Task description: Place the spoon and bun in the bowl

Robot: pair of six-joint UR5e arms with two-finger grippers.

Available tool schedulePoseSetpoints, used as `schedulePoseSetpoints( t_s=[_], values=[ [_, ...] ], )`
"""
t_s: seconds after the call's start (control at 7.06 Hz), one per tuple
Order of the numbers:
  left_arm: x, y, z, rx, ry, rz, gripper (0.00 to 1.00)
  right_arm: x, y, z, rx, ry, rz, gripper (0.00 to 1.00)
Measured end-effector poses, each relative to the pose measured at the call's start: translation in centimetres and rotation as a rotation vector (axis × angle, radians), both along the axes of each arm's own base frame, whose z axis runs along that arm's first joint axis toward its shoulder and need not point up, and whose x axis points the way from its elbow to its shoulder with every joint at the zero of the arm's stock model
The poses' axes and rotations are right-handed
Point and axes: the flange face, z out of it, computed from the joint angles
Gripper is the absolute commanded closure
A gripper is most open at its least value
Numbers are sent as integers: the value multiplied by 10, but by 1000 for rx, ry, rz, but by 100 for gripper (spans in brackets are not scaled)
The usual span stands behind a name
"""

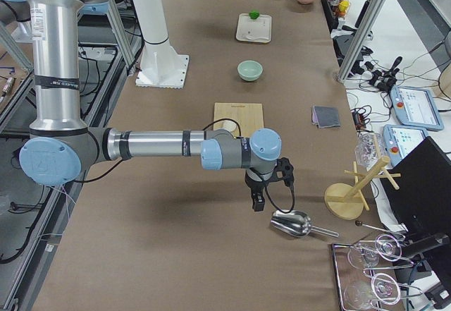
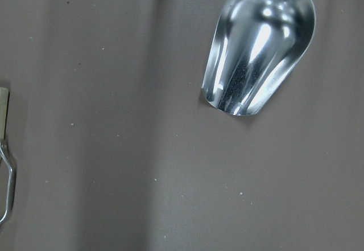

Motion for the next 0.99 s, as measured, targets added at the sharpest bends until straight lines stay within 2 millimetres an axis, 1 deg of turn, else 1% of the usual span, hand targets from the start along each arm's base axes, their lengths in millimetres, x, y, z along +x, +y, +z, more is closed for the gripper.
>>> schedulePoseSetpoints(
  t_s=[0.43,0.71,0.99],
  values=[
    [0,-4,-4,20,0,0,1,0,1,1,-1,1,1,0],
    [0,-3,-3,26,0,3,1,1,10,17,-33,8,0,0],
    [0,-4,-2,29,-1,5,1,1,18,26,-51,4,-2,0]
  ],
)
